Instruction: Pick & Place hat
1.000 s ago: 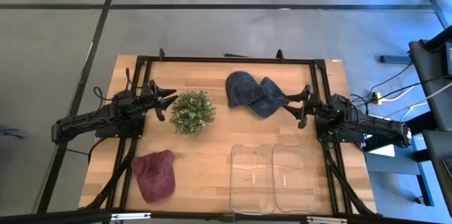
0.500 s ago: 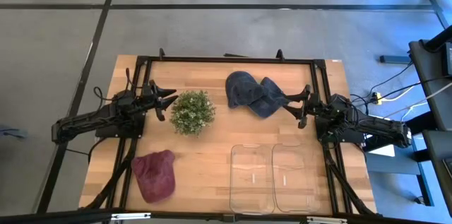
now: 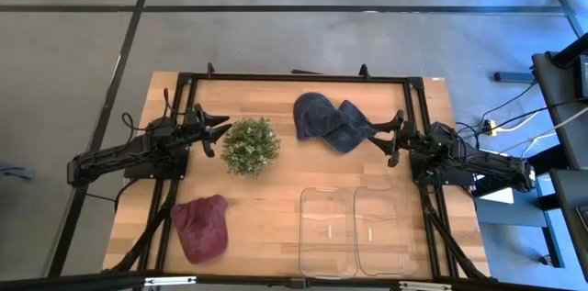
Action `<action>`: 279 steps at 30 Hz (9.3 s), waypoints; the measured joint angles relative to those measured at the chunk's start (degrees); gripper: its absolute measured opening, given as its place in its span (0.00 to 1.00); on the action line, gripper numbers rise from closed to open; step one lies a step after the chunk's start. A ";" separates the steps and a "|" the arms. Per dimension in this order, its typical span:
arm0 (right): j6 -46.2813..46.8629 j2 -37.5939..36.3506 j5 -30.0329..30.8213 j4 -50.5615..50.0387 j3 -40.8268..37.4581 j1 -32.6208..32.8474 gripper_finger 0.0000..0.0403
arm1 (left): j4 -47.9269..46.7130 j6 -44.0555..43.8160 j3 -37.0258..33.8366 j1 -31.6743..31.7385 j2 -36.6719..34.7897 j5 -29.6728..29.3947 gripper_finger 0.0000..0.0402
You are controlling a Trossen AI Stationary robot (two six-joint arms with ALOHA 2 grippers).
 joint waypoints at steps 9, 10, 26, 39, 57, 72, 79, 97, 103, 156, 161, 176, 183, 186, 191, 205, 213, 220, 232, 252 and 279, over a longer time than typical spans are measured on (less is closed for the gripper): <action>0.00 0.00 0.00 0.01 -0.01 0.00 0.52 | 0.00 0.00 0.00 0.00 0.00 0.00 0.34; 0.00 0.01 0.00 0.00 0.00 -0.02 0.52 | -0.02 0.00 0.00 0.00 0.00 0.00 0.34; 0.00 0.01 0.00 0.00 -0.01 -0.01 0.52 | -0.02 0.00 0.00 -0.02 0.00 0.00 0.34; 0.00 0.01 0.00 0.00 0.01 -0.01 0.52 | 0.00 0.00 0.00 -0.01 0.00 0.00 0.34; 0.00 0.01 0.00 0.00 -0.01 -0.01 0.52 | -0.02 0.00 0.00 -0.01 0.00 0.00 0.34; 8.81 0.04 0.64 2.37 -0.05 0.00 0.52 | 0.00 -0.04 0.00 -0.02 0.00 0.00 0.34; 17.61 0.08 2.09 18.30 0.89 -0.02 0.52 | 0.00 -0.02 0.00 -0.01 0.00 0.00 0.34; 28.35 47.29 10.57 -31.65 40.32 -10.04 0.52 | 0.04 -0.02 0.00 0.00 0.00 -1.62 0.34; 24.89 62.11 6.62 -36.03 46.51 -16.68 0.53 | 0.03 -0.02 0.00 -0.01 0.00 -1.62 0.34; 10.64 78.10 12.55 -40.01 47.58 -21.90 0.03 | 0.02 -0.09 0.01 -0.01 0.00 -1.48 0.34; 10.47 69.98 12.54 -43.60 49.52 -21.30 0.03 | 0.02 -0.09 0.00 -0.02 0.00 -1.43 0.34; 3.79 62.33 16.46 -70.18 81.37 -5.42 0.03 | 0.02 -0.15 0.01 -0.01 0.00 -1.44 0.34; 9.67 64.97 13.45 -82.79 95.88 8.86 0.03 | 0.02 -0.14 0.01 0.00 0.00 -1.44 0.34; 12.93 67.19 12.00 -84.78 99.65 16.55 0.03 | 0.02 -0.61 0.02 -0.02 0.00 -1.44 0.34; 22.72 72.59 12.08 -89.94 103.84 29.10 0.03 | 0.00 -3.11 0.00 0.00 0.00 -1.44 0.34; 45.53 78.10 16.43 -89.94 104.87 56.07 0.03 | 0.00 -4.69 0.00 -0.02 0.00 -1.45 0.34; 47.15 82.42 16.17 -90.01 99.32 61.18 0.03 | 0.00 -4.66 0.00 0.00 0.00 -1.44 0.34; 45.87 84.08 16.14 -90.04 93.88 61.53 0.03 | -0.02 -5.09 0.00 0.00 0.00 -1.44 0.34; 37.73 84.04 18.03 -90.13 85.02 60.89 0.03 | -0.02 -6.21 0.00 -0.02 0.00 -1.29 0.34; 35.81 83.94 18.49 -90.04 82.74 60.15 0.31 | -0.02 -6.23 0.00 0.00 0.00 -1.20 0.34; 34.09 76.96 18.04 -63.15 83.95 18.85 0.36 | 0.00 -7.08 -0.02 0.00 0.01 -1.20 0.34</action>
